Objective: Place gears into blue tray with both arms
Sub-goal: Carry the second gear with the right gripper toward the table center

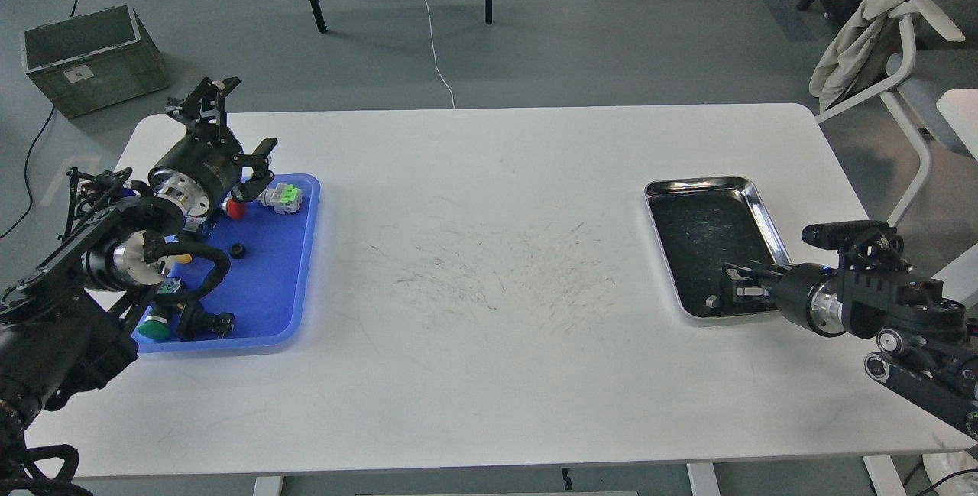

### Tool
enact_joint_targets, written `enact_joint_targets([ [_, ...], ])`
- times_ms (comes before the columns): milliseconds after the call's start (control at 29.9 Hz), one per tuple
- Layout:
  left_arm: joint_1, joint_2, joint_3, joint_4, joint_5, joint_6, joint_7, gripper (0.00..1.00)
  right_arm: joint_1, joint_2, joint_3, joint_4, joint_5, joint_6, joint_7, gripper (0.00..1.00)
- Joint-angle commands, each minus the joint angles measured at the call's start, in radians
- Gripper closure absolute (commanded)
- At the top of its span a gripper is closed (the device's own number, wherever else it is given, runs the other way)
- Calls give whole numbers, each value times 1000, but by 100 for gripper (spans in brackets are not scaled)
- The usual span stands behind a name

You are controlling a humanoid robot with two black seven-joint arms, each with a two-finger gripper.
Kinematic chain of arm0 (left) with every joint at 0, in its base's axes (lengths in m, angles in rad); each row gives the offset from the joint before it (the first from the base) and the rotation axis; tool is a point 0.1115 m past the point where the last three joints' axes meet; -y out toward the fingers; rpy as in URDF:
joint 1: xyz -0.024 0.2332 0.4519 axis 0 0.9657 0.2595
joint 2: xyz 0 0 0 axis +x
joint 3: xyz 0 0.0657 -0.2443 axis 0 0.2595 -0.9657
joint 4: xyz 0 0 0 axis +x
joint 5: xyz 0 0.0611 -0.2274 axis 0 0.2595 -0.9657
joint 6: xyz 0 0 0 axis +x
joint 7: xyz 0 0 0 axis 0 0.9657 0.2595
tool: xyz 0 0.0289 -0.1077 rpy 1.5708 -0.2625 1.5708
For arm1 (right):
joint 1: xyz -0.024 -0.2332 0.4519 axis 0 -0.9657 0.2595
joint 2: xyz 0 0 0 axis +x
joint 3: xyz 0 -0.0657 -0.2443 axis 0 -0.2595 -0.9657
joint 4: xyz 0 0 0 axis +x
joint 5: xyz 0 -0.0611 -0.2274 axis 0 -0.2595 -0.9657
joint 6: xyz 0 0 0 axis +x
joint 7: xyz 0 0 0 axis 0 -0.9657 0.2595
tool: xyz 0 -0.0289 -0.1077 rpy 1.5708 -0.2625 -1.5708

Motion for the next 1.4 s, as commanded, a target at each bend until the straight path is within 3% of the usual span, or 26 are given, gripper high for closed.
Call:
enact_joint_targets([
  [0,0,0,0,0,0,0,-1,2,5,-3,1,0,0,1,2,98],
  [167,-1,0,0,0,0,0,1,2,43,-12,13,37,12,-1,3,98],
  [401,-5,0,0,0,0,-1,1,2,175,-172,158,241,213,1,6,98],
  [501,-9,0,0,0,0,0,1,2,235,-146,200,249,308,-27,42,98],
  [768,-14,0,0,-1,0,0,1,2,231,147,238,215,377,-71,37,98],
  [936,-18,0,0,2,0,0,1,2,240,431,118,56,371,-133,39,98],
  [1069,-20,-3,0,5,0,5,1,2,235,630,-8,-41,342,-154,14,98],
  [1169,-23,-5,2,6,0,5,1,2,229,718,-107,-116,315,-183,13,98],
  [1370,-32,-3,2,8,0,5,1,2,226,718,-204,-280,307,-191,14,98],
])
